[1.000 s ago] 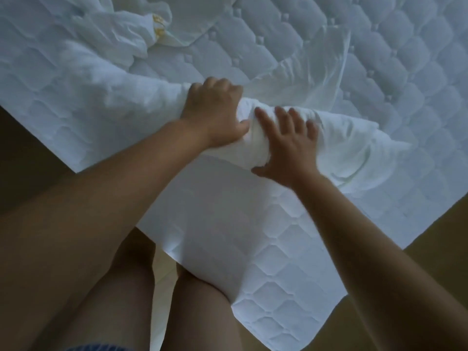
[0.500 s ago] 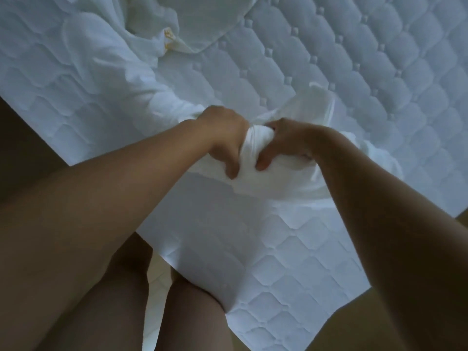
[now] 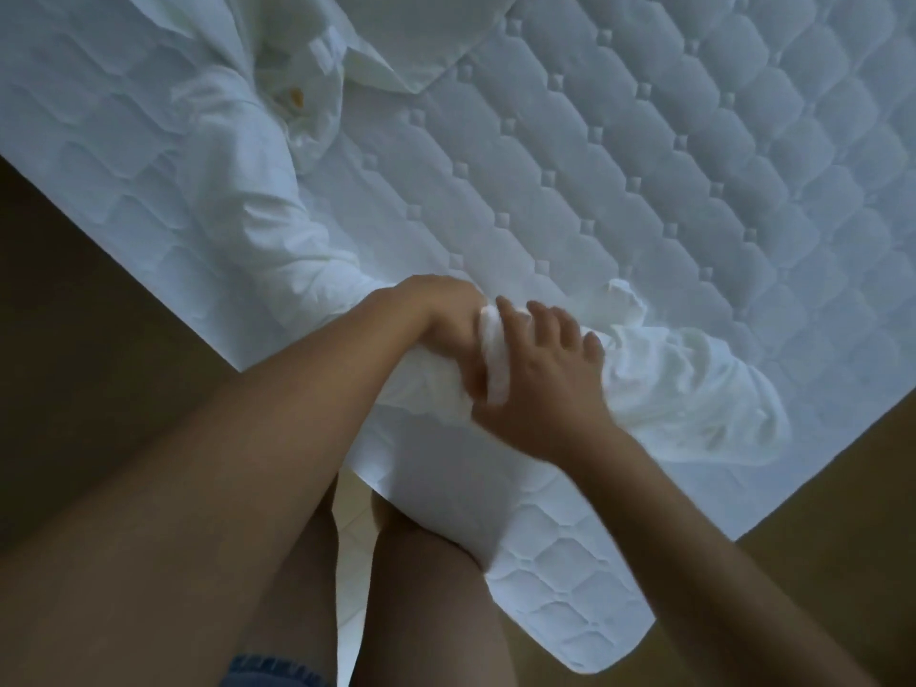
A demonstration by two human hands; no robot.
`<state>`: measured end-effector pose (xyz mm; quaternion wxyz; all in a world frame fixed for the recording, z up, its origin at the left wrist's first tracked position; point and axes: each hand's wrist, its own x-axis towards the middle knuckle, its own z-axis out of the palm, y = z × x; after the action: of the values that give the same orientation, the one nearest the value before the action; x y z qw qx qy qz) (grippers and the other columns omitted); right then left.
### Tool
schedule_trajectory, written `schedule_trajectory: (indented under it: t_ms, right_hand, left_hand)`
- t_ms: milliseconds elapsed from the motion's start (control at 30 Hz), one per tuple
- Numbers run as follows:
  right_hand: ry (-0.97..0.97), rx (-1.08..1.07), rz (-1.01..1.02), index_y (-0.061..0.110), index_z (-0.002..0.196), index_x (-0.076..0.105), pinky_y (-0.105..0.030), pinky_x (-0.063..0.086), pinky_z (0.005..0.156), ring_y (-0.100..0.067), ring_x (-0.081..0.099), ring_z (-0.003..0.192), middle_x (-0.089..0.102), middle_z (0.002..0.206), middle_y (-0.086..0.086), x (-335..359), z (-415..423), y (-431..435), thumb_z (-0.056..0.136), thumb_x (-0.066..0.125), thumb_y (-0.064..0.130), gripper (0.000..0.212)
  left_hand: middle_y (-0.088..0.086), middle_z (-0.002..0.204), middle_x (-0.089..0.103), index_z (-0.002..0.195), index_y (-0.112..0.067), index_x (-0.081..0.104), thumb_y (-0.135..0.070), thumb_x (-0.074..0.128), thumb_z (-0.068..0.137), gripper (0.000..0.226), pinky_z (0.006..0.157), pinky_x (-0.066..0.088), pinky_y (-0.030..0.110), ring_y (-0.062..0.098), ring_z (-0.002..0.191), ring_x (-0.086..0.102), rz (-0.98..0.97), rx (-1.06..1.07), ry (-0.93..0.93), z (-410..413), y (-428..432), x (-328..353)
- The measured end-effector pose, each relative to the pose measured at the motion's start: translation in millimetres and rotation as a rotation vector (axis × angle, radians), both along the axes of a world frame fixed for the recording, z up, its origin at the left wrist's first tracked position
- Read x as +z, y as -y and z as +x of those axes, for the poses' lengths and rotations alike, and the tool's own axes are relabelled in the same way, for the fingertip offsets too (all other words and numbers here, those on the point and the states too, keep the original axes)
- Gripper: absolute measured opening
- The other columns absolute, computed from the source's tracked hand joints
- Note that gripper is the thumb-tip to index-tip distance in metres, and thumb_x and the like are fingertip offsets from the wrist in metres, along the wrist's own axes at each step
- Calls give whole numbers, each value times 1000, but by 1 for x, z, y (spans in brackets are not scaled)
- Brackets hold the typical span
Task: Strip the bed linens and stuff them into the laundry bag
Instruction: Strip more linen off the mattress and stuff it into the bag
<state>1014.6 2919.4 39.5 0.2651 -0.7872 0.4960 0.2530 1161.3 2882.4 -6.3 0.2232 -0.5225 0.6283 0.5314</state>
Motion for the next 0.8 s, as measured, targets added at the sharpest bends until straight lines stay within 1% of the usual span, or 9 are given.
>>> schedule_trajectory:
  t_ms: [100, 200, 267, 333, 400, 500, 633, 733, 800]
  right_hand:
    - [-155, 120, -142, 20, 144, 24, -67, 32, 96, -40, 40, 131, 42, 142, -19, -17, 7, -36, 35, 85, 57, 130]
    - [-163, 192, -108, 24, 147, 15, -62, 27, 102, -35, 34, 134, 35, 146, -12, -24, 9, -2, 51, 80, 59, 122]
    - [-139, 173, 63, 30, 148, 12, -55, 25, 105, -29, 32, 133, 34, 146, -3, -22, 11, 38, 55, 78, 62, 119]
    - [-140, 135, 190, 34, 145, 20, -51, 28, 102, -26, 37, 129, 42, 140, 3, -17, 21, 67, 51, 81, 61, 115]
    - [-154, 128, 229, 37, 143, 23, -49, 29, 100, -24, 40, 127, 45, 137, 6, -16, 29, 71, 50, 81, 62, 113]
    - [-167, 124, 160, 37, 143, 22, -49, 28, 101, -24, 43, 126, 46, 137, 6, -20, 30, 62, 48, 77, 68, 114]
    - [-138, 65, 265, 41, 135, 37, -40, 33, 92, -19, 53, 113, 56, 122, 12, -14, 39, 67, 50, 79, 63, 98]
    - [-46, -13, 538, 37, 124, 49, -37, 45, 94, -18, 59, 103, 60, 115, 10, -22, 74, 69, 48, 84, 53, 85]
    - [-24, 51, 594, 34, 123, 50, -41, 49, 94, -20, 59, 102, 61, 116, 7, -27, 104, 61, 42, 83, 53, 89]
  left_hand:
    - [-6, 92, 66, 97, -27, 63, -61, 78, 53, 57, 65, 45, 28, 16, 79, 61, -119, 16, 39, 3, -9, 4]
    - [3, 121, 57, 124, -21, 53, -82, 50, 55, 92, 88, 40, 38, 26, 108, 54, -473, 60, 155, 10, -28, 6]
    - [11, 135, 49, 138, -14, 43, -85, 31, 54, 110, 98, 33, 43, 31, 122, 46, -626, 40, 140, 15, -40, 11]
    - [14, 150, 29, 150, -12, 18, -83, 45, 60, 117, 107, 25, 48, 32, 134, 32, -636, -190, 187, 22, -48, 14]
    - [15, 149, 27, 152, -15, 2, -65, 62, 70, 113, 103, 28, 43, 31, 130, 36, -629, -358, 256, 29, -46, 10]
    - [13, 125, 51, 150, -14, 15, -39, 61, 80, 87, 87, 36, 36, 29, 106, 54, -677, -353, 261, 30, -32, 12]
    - [5, 109, 62, 133, -21, 43, -33, 63, 80, 58, 77, 40, 34, 27, 99, 61, -544, -315, 194, 37, -14, 20]
    - [-1, 106, 62, 124, -27, 47, -36, 77, 69, 64, 73, 41, 32, 22, 99, 59, -313, -337, 176, 74, -10, 25]
    - [-2, 108, 60, 126, -26, 44, -39, 79, 66, 70, 78, 42, 32, 20, 98, 57, -235, -333, 173, 100, -19, 24]
